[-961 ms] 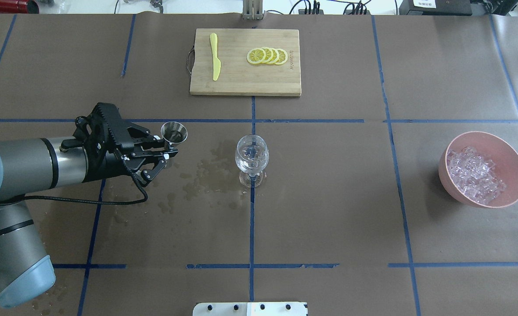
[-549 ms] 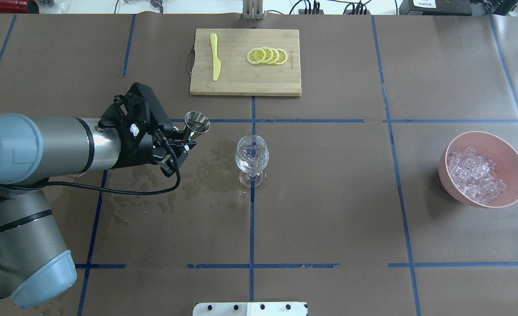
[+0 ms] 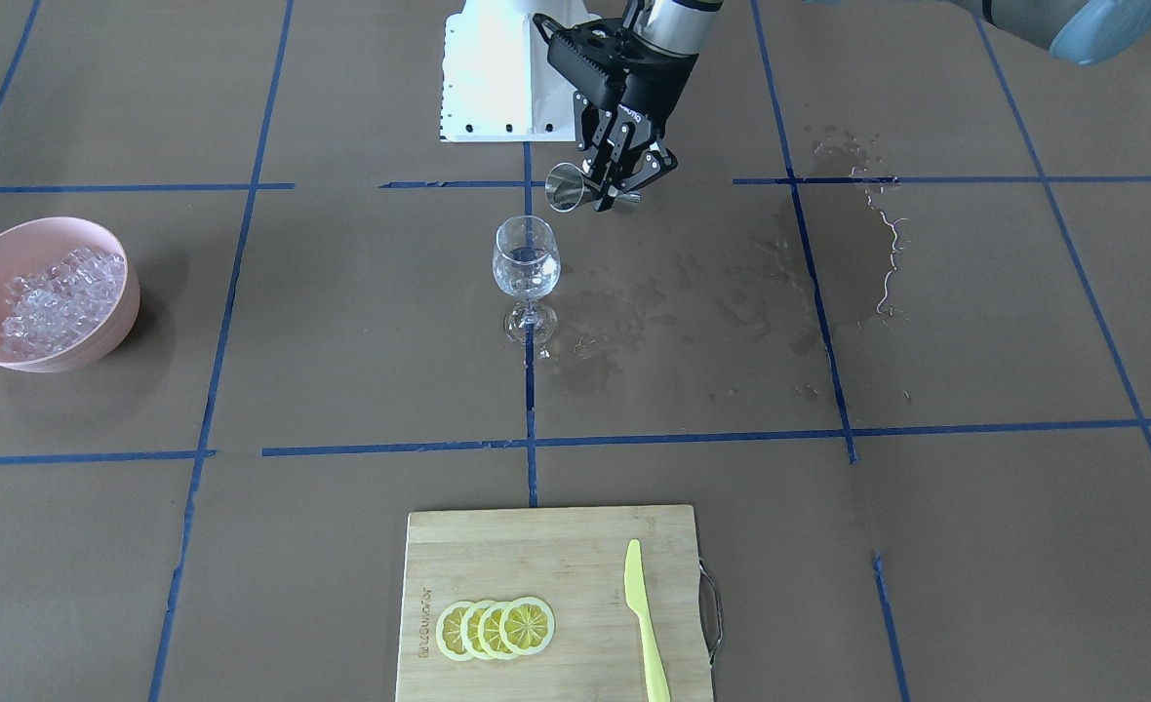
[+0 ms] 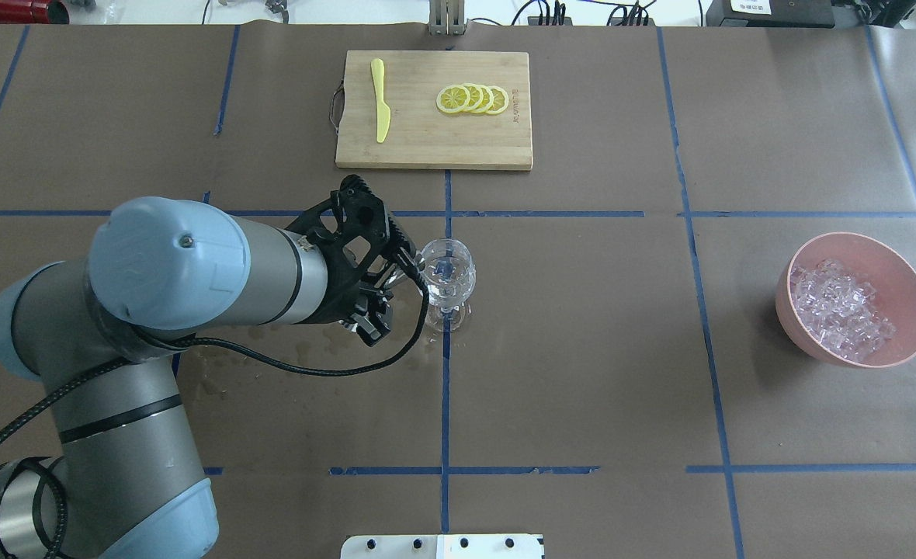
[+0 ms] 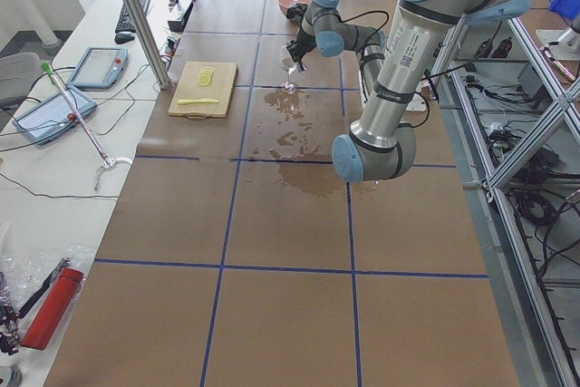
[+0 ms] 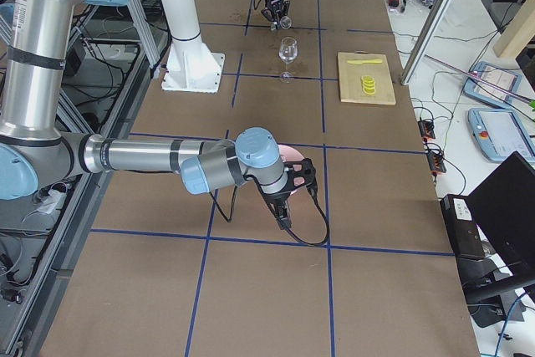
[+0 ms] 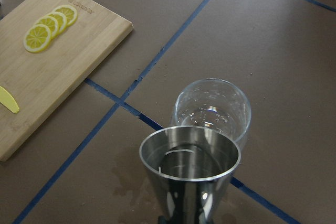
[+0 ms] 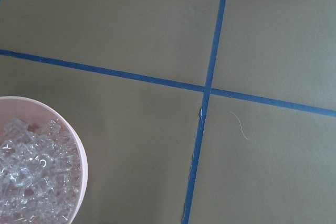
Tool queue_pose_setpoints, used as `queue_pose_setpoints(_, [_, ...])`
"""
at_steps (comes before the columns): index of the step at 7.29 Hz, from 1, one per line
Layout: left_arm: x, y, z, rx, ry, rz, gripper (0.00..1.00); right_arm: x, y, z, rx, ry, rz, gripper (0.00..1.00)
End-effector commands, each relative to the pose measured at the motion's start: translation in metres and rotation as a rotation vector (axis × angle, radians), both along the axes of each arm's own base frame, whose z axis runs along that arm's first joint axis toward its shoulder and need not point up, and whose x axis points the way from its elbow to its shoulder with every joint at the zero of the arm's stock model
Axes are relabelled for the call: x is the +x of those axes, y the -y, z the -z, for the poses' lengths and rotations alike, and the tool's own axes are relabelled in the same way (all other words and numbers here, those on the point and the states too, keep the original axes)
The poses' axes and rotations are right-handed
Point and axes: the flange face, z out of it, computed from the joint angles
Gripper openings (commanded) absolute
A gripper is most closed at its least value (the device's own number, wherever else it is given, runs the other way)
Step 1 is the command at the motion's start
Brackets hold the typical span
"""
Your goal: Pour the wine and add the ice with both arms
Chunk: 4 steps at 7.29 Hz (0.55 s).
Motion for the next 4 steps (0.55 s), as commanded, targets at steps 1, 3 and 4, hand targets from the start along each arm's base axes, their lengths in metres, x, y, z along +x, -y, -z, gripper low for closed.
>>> queue_pose_setpoints(1, [0.017,0.003,0.010,-0.020,0.043,-0.007,0.00,0.000,0.000,0.000,0.000,0.000,0.000,1.00])
queue_pose_setpoints(3, [0.018,0.001,0.028,-0.036,0.079,-0.011,0.00,0.000,0.000,0.000,-0.002,0.000,0.000,1.00])
queue_pose_setpoints(4, [0.019,0.002,0.035,-0.045,0.099,-0.010,0.00,-0.001,0.000,-0.001,-0.003,0.000,0.002,1.00])
